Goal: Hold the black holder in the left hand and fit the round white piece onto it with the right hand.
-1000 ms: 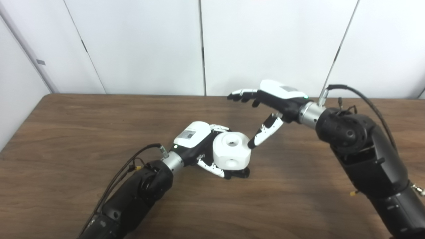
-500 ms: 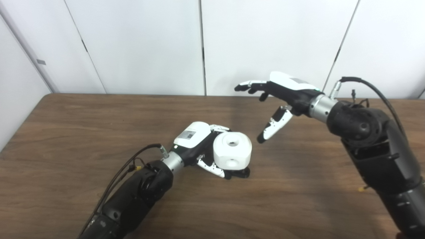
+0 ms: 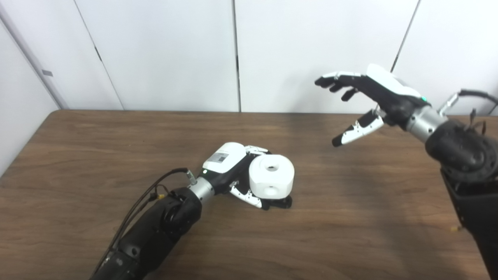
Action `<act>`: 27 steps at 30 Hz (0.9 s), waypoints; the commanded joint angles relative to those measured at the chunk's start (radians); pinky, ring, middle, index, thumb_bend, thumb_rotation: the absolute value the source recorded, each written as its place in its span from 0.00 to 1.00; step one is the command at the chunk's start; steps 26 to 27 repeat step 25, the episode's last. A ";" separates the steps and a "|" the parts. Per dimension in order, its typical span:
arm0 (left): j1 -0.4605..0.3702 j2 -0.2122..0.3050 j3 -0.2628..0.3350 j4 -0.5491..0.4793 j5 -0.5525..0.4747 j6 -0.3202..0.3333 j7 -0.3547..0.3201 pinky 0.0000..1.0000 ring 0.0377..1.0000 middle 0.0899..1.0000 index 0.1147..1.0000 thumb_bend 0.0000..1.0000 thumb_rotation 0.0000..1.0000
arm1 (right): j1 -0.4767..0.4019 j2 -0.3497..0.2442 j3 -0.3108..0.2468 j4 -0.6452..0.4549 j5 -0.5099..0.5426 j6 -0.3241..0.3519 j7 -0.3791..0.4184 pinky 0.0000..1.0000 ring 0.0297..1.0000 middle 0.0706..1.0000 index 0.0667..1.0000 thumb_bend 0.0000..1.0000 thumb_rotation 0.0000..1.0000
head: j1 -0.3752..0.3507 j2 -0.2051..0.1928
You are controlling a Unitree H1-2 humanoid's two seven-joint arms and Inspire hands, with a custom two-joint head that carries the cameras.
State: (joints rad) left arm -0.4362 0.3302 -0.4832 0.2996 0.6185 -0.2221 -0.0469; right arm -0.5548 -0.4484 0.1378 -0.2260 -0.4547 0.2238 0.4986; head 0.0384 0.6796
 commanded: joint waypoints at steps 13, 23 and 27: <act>0.036 0.034 -0.004 0.087 0.019 0.003 -0.065 0.67 0.82 0.81 0.60 1.00 0.24 | 0.044 0.029 -0.011 0.030 0.013 -0.070 -0.141 0.64 0.75 0.80 0.77 0.70 0.10 | -0.008 0.013; 0.043 0.045 0.015 0.069 0.029 0.005 -0.060 0.67 0.82 0.81 0.63 1.00 0.25 | 0.062 0.049 -0.015 0.051 0.020 -0.103 -0.183 0.61 0.73 0.78 0.75 0.70 0.07 | -0.012 0.013; 0.043 0.050 0.016 0.064 0.029 0.008 -0.068 0.66 0.82 0.82 0.68 1.00 0.24 | 0.063 0.051 -0.014 0.049 0.015 -0.097 -0.185 0.61 0.73 0.78 0.75 0.71 0.08 | -0.013 0.015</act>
